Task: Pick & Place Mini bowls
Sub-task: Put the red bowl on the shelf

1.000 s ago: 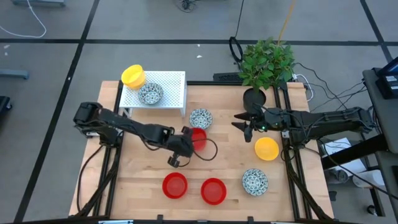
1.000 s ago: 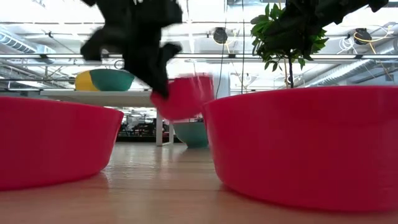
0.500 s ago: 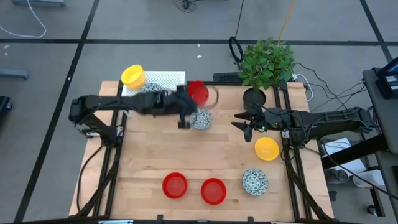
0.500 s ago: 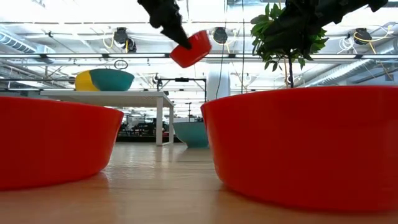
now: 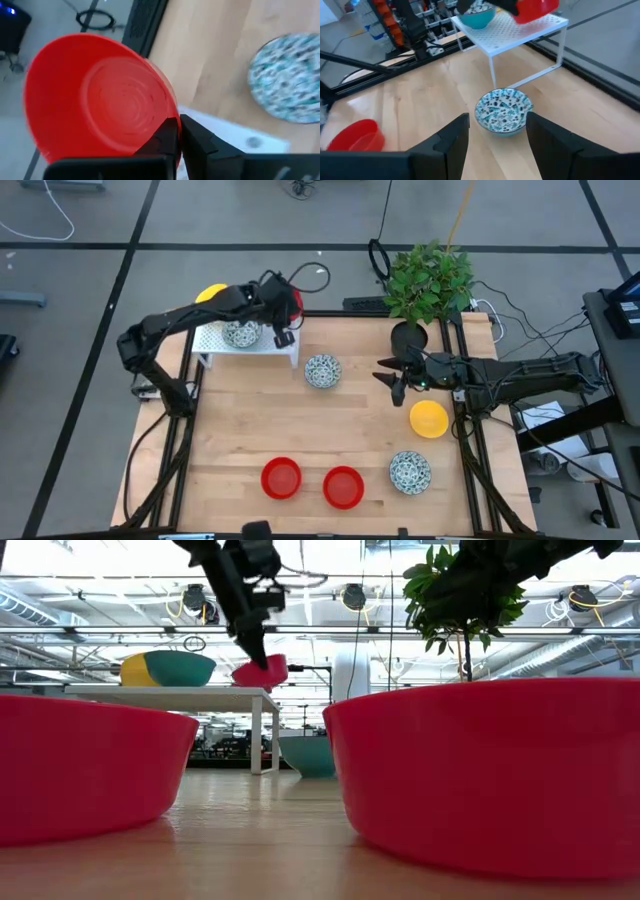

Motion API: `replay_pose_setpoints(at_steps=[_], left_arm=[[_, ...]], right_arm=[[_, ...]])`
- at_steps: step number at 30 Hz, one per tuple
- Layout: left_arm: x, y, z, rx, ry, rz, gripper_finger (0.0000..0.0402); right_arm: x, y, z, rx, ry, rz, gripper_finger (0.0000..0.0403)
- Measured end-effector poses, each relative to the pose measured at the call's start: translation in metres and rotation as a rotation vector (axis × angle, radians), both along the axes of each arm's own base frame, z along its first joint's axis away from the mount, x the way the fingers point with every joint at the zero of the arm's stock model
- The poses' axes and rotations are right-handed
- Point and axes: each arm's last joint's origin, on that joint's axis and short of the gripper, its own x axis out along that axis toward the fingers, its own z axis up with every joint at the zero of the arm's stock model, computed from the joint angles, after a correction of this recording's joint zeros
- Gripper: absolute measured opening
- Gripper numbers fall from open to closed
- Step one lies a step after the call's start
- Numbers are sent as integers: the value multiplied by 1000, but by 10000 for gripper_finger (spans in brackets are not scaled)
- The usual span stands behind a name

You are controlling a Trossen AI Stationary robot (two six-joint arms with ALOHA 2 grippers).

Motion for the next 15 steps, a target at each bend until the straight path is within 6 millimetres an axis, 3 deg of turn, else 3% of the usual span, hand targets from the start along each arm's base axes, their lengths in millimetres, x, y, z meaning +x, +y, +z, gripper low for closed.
replay_pose_setpoints(at_steps=[10,15], left_arm=[[-6,19,-14,-19,77,18,6],[-10,22,-15,-13,105,27,28]], right_arm=[[0,0,0,0,-2,-17,185],[0,-2,0,-8,-1,-37,185]])
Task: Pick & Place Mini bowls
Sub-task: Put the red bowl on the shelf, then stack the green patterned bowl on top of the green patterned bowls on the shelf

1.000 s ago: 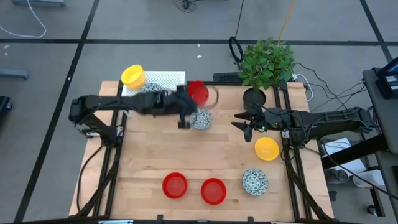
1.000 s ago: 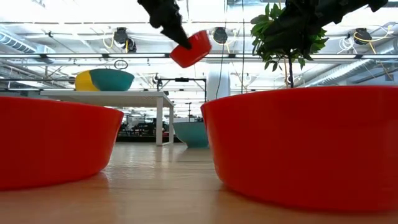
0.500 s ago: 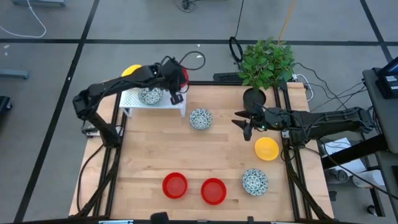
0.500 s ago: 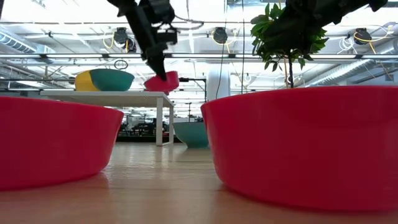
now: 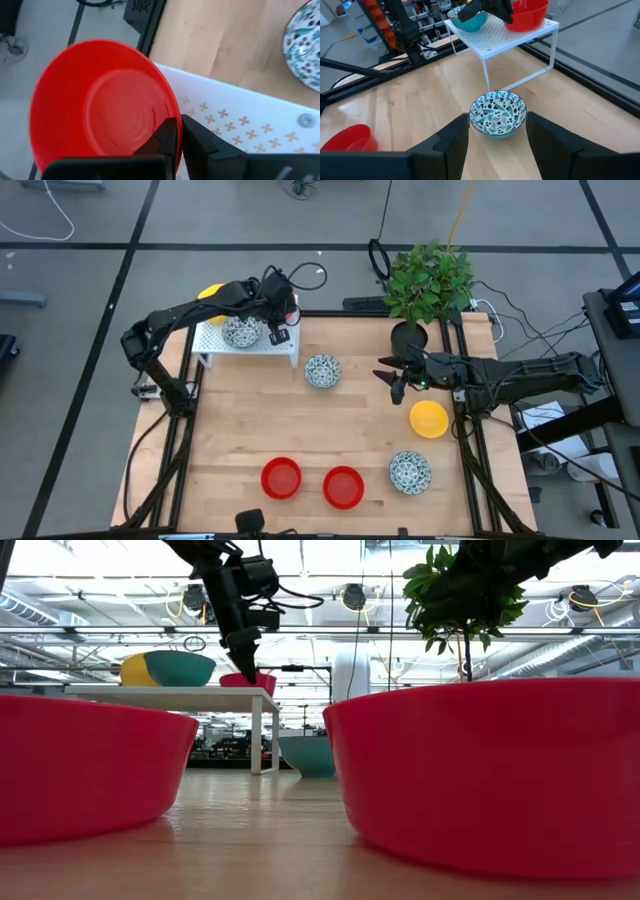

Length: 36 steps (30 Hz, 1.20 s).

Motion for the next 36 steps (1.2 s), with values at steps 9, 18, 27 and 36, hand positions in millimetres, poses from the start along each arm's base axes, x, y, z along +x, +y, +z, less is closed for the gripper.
replay_pose_setpoints(at_steps=[9,18,27,36], left_arm=[[-1,2,1,68,36,51,35],[7,-13,2,44,5,64,111],[22,-52,61,149,-175,1,212],[56,-109,53,-54,-274,-242,225]], right_arm=[[0,0,0,0,0,0,185],[0,0,0,1,1,4,185],[0,0,0,-2,3,6,185],[0,0,0,-1,4,6,185]])
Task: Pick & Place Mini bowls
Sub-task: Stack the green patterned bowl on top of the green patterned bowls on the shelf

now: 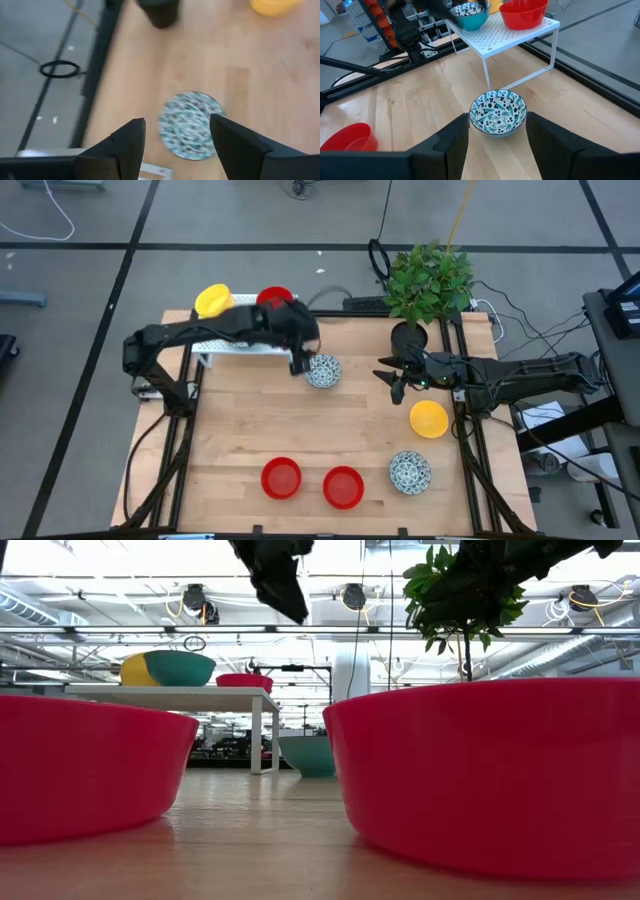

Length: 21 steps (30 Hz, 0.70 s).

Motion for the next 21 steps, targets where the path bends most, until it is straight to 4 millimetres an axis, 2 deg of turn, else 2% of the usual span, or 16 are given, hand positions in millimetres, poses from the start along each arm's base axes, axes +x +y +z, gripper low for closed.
replay_pose_setpoints(at_steps=[4,8,15,21], left_arm=[[19,-21,-28,-18,89,-75,224],[33,-33,-53,-34,156,-106,224],[58,-40,-105,-90,288,-79,212],[70,-36,-146,-91,390,-90,195]], right_arm=[[0,0,0,1,4,0,185],[0,0,-1,2,7,2,185],[-1,1,-3,10,31,32,185],[-2,1,-6,10,71,32,185]])
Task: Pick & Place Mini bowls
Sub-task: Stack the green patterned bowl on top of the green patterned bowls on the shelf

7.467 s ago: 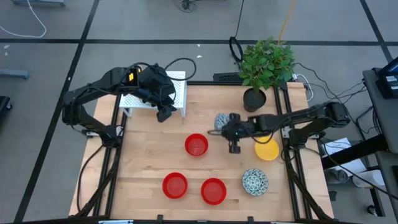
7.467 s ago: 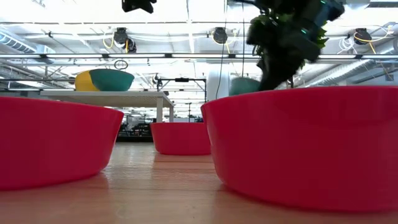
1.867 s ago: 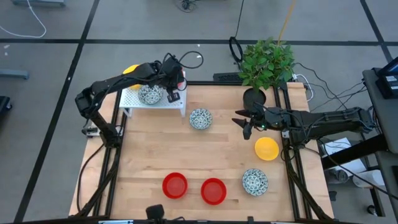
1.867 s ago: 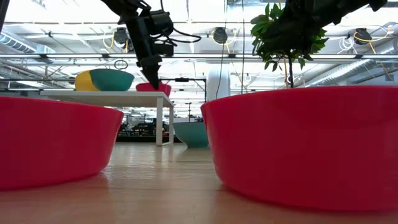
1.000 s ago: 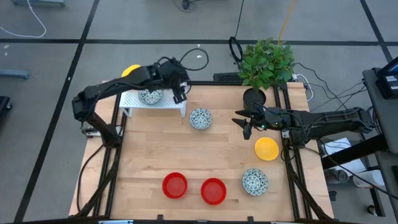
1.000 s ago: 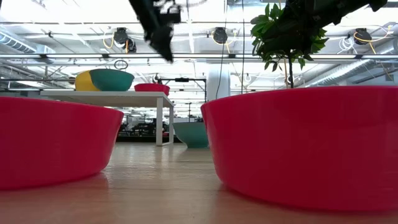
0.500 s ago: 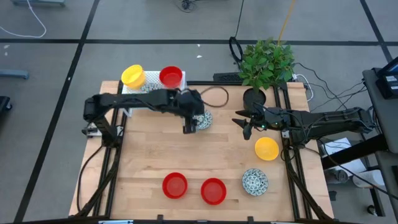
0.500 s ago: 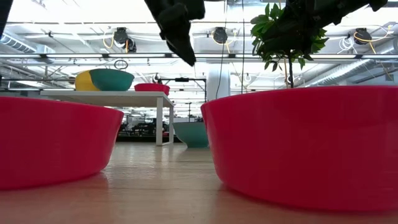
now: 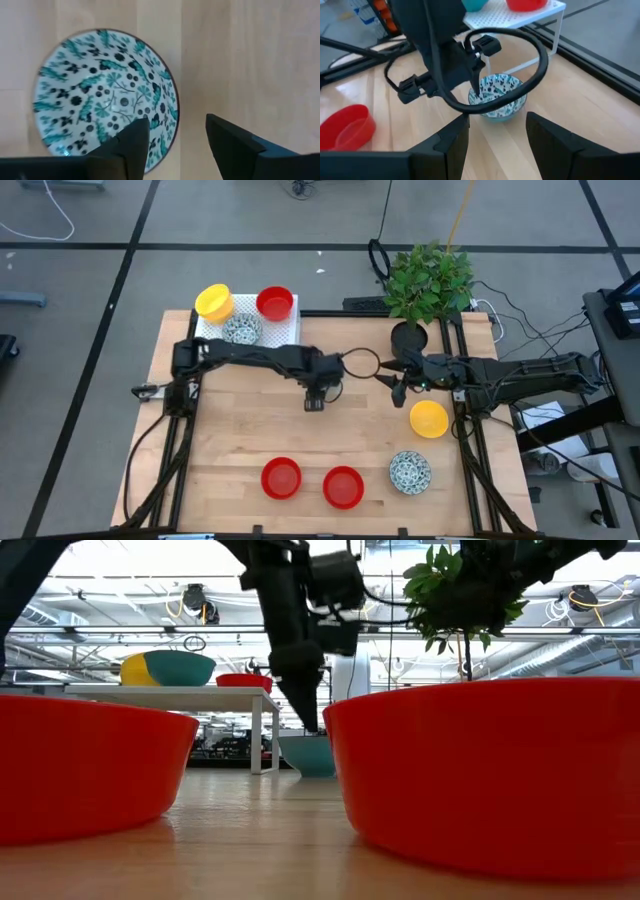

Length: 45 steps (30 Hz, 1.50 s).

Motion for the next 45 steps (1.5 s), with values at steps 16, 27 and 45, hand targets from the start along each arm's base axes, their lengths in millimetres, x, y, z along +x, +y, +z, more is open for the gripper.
replay_pose_setpoints(at_steps=[16,27,45], left_arm=[[14,26,-31,18,-24,21,78],[7,22,1,29,-91,7,24],[-82,0,167,221,-486,140,12]], right_arm=[[-2,0,-4,-1,45,-2,185],[-3,0,-6,-2,76,-1,185],[-4,0,-7,-23,88,8,185]])
